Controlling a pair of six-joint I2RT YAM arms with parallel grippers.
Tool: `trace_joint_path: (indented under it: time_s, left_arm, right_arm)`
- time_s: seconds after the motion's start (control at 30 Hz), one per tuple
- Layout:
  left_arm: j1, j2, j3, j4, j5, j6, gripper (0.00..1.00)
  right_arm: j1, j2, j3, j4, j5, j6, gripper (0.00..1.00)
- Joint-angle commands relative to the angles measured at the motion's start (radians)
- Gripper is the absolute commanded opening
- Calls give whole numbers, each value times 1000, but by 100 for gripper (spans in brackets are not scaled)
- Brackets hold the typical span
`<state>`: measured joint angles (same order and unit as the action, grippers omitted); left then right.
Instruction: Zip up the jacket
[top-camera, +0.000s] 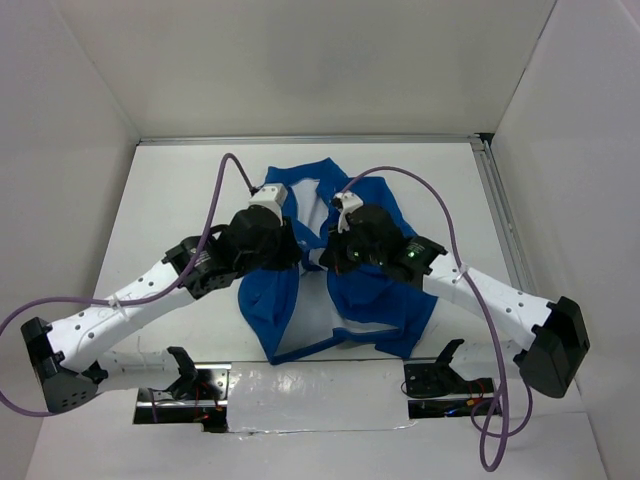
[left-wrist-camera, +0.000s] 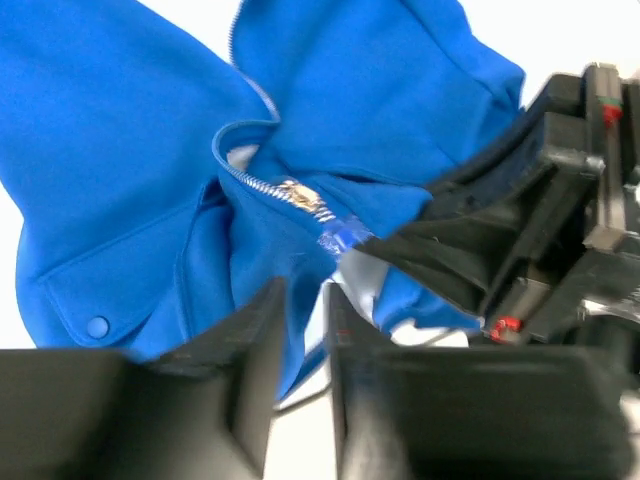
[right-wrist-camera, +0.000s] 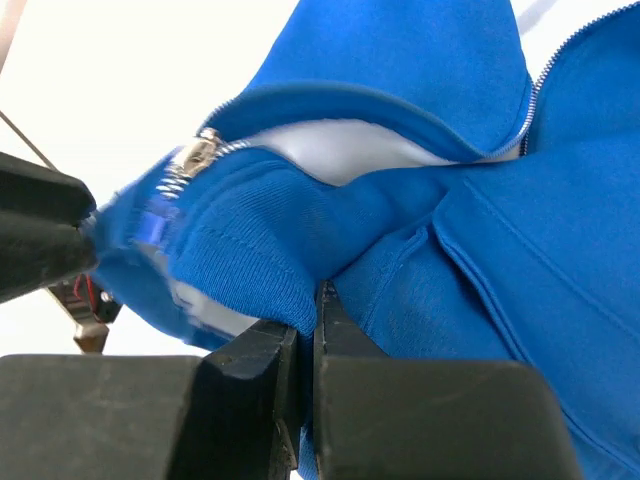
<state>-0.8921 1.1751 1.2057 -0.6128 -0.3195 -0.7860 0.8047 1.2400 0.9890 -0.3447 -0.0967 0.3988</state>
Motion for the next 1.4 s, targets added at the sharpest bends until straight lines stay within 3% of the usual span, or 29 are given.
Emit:
trace_joint_path:
  time_s: [0.0,0.1,0.13,0.17,0.43,0.57,0.73,0.97,1.2,1.37]
  left_arm:
    - [8,-25,-11,24,137,10,39]
    - [9,-32,-15,-1,197,-33,57]
    - [9,-32,-12,-25,221,-56,90]
    - [10,-31,-2,-44,230,-76,99]
    - [12,-135,-101,-65,453,-326,99]
    - [9,-245,-304,136,618,-461,99]
    - [-18,-275,-506,415,625,-571,99]
    - [-80,-131,-448,541,533,-610,99]
    - [-90,-173,-518,564,248,-765,99]
    - [-90,-198,-525,575,28,-847,99]
  right_arm:
    - [24,-63,-12,38,25,-44,0]
    - [40,-70,-16,44,14,-41,0]
    - [50,-68,-16,46,11,-35,0]
    - [54,-70,-15,49,9,-34,0]
    - [68,-68,-24,47,70,35,0]
    - [71,-94,-61,75,94,75,0]
    - [79,-143,-114,110,94,124,0]
    - [79,-195,-148,113,141,176,0]
    - [77,-212,-179,99,152,199,0]
    - [79,-215,-223,157,60,207,0]
